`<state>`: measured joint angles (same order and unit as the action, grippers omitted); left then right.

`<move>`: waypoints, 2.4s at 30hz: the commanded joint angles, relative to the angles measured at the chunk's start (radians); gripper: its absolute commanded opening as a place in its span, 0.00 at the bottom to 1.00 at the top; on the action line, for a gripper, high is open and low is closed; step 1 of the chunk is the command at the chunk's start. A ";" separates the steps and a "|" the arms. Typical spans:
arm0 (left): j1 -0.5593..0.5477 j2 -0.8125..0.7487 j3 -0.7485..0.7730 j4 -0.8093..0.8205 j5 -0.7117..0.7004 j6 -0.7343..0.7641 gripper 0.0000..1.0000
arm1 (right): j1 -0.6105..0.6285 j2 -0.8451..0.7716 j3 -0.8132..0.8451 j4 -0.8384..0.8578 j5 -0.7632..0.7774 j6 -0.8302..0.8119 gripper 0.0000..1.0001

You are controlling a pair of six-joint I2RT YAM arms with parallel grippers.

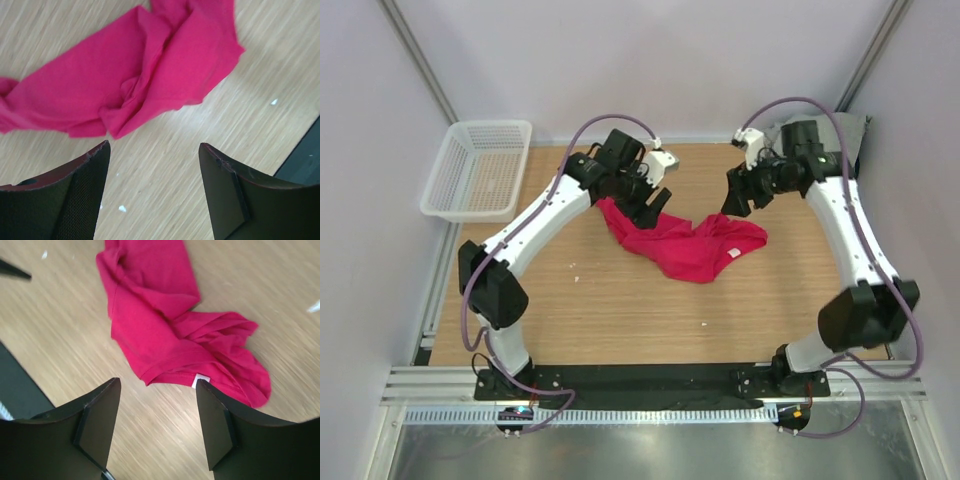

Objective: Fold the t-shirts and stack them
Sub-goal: Flatten the tshirt out

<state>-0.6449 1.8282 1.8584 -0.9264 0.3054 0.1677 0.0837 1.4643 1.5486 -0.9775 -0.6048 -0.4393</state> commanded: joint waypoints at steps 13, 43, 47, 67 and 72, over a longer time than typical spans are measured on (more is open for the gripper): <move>0.510 -0.102 -0.165 0.109 -0.117 -0.085 0.70 | 0.329 0.565 0.481 -0.188 -0.056 -0.242 0.64; 0.518 -0.219 -0.321 0.136 -0.097 -0.109 0.70 | 0.449 0.955 0.679 -0.075 0.013 -0.168 0.57; 0.518 -0.208 -0.318 0.143 -0.094 -0.117 0.70 | 0.453 0.956 0.673 -0.075 0.014 -0.171 0.54; 0.504 0.333 0.158 0.143 0.023 -0.200 0.69 | 0.455 0.391 0.484 -0.040 0.378 -0.226 0.01; 0.462 0.456 0.281 0.136 0.009 -0.172 0.68 | 0.453 0.251 0.415 -0.036 0.493 -0.251 0.01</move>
<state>-0.1486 2.2665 2.0624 -0.7822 0.2916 -0.0154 0.5365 1.7737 2.0094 -1.0279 -0.2256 -0.6579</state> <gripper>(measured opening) 0.690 0.029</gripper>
